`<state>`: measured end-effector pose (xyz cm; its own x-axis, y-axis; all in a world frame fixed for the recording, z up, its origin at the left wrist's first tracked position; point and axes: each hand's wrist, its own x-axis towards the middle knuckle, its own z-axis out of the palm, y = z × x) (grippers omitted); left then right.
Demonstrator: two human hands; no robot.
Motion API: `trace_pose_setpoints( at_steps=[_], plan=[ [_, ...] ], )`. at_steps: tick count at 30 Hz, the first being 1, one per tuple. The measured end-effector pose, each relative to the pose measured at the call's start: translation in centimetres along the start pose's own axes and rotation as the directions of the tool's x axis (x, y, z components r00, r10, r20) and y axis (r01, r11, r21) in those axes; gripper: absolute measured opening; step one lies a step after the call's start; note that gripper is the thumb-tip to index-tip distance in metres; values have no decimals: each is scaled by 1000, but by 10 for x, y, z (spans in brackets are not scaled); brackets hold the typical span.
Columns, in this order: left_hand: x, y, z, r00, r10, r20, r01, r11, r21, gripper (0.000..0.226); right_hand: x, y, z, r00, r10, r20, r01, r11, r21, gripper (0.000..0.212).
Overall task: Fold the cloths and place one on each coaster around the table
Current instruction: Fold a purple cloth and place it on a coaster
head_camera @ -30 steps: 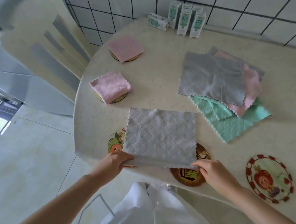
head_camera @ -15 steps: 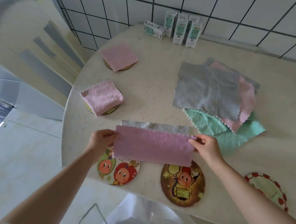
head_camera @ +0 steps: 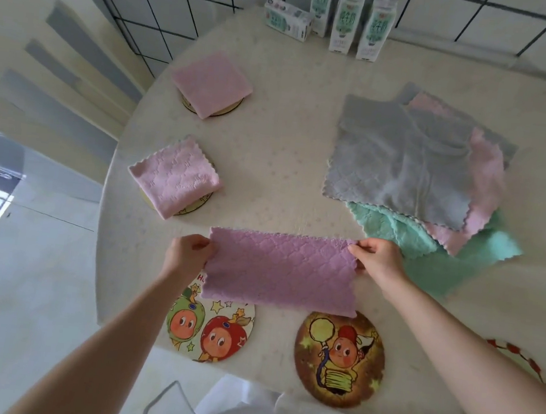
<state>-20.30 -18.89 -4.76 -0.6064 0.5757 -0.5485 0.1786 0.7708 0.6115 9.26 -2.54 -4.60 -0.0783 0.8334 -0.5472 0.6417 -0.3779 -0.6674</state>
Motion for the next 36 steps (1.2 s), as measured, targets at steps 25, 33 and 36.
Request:
trace_pose_setpoints(
  at_steps=[25,33,36],
  plan=[
    [-37,-10,9,884,400,-242,-297,880,370,18,-35,-5,-1,902,-430,-48,351,792,-499,28],
    [-108,-38,77,571,723,390,-760,286,583,61,-121,39,59,597,-682,423,738,258,-624,52],
    [-111,-50,76,606,674,422,-723,246,645,70,-125,54,62,572,-673,470,726,149,-671,52]
  ],
)
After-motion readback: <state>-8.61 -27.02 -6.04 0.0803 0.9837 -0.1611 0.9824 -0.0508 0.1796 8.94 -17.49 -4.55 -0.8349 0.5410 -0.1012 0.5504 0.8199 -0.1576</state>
